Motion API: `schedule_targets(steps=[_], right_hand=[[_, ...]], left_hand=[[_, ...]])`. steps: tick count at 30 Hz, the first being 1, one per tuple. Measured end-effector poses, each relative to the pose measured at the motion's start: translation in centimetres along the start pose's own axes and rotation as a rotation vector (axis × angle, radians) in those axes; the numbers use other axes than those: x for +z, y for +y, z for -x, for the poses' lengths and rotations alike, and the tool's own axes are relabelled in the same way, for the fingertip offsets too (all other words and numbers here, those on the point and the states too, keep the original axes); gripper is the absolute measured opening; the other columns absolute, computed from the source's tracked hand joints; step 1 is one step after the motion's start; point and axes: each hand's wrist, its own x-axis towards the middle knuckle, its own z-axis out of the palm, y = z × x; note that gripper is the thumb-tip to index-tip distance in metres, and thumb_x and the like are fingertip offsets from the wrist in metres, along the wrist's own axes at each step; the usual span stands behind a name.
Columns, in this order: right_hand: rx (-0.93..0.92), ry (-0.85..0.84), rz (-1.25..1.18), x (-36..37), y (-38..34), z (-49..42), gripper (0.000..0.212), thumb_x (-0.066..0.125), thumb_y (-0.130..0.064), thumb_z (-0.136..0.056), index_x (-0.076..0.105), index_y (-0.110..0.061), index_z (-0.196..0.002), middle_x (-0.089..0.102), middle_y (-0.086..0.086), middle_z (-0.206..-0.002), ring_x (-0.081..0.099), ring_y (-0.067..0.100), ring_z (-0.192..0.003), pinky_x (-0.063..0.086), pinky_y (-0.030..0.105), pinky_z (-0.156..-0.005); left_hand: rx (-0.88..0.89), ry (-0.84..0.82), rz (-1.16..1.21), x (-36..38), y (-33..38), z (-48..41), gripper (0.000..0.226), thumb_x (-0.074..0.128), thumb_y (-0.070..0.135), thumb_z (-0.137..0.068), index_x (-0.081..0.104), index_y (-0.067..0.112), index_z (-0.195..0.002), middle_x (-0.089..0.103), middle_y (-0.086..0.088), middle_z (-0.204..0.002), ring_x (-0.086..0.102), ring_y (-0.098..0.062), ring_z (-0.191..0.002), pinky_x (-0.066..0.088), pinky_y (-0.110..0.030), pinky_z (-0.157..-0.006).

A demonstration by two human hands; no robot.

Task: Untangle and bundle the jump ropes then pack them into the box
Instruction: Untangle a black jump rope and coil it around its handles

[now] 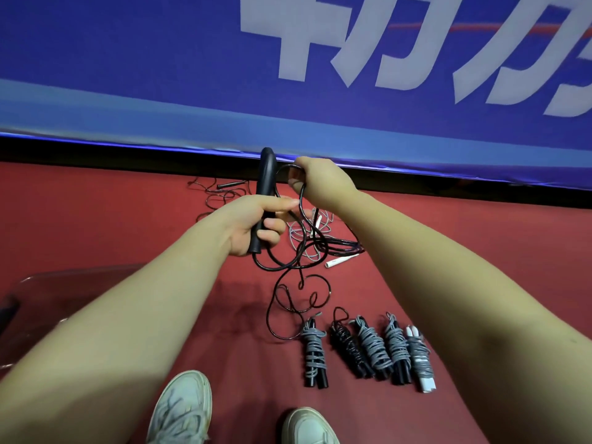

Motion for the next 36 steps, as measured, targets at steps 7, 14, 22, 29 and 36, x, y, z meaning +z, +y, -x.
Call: schedule_targets(steps=[7,14,22,29,36], right_hand=[[-0.058,-0.064,0.084,0.4,1.2,0.4,0.016,0.055,-0.020,-0.089,0.060,-0.017,-0.104,0.064,0.003,-0.102,0.058,0.025,-0.095,0.039,0.028,-0.066],[0.617,-0.104,-0.057,2.3,10.8,3.6,0.023,0.049,-0.032,-0.095,0.063,-0.014,-0.097,0.066,0.007,-0.097,0.059,0.027,-0.088,0.044,0.032,-0.079],[0.268,0.478,0.264,-4.1,9.6,1.0,0.029,0.063,-0.034,-0.086,0.059,-0.018,-0.111,0.054,0.010,-0.116,0.054,0.034,-0.104,0.037,0.039,-0.079],[0.255,-0.298,0.249,0.2,8.5,1.3,0.082,0.067,-0.056,-0.076,0.030,-0.032,-0.145,0.032,0.009,-0.146,0.030,0.031,-0.135,0.026,0.045,-0.109],[0.551,-0.536,-0.721,5.7,10.8,6.6,0.096,0.070,-0.012,-0.080,0.008,-0.027,-0.151,0.023,0.011,-0.154,0.028,0.024,-0.139,0.020,0.034,-0.114]], left_hand=[[0.005,0.029,-0.085,-1.3,0.3,0.6,0.025,0.059,0.022,-0.084,0.039,0.018,-0.069,0.034,0.008,-0.053,0.024,0.000,-0.033,0.015,-0.012,-0.031],[0.098,0.222,-0.027,-5.1,1.6,1.8,0.033,0.046,0.020,-0.097,0.036,0.018,-0.066,0.030,0.009,-0.044,0.022,-0.001,-0.029,0.013,-0.013,-0.031],[0.081,0.564,-0.004,-9.3,-0.5,0.4,0.032,0.047,0.016,-0.097,0.033,0.019,-0.068,0.028,0.010,-0.037,0.019,-0.001,-0.026,0.013,-0.011,-0.028],[0.031,0.314,-0.166,-3.3,-1.9,-1.3,0.032,0.052,0.019,-0.096,0.035,0.019,-0.069,0.033,0.009,-0.044,0.022,-0.001,-0.030,0.016,-0.012,-0.029],[0.136,0.239,-0.364,-0.2,2.5,-0.4,0.030,0.060,0.009,-0.089,0.037,0.021,-0.073,0.039,0.006,-0.049,0.025,-0.002,-0.034,0.019,-0.012,-0.032]])
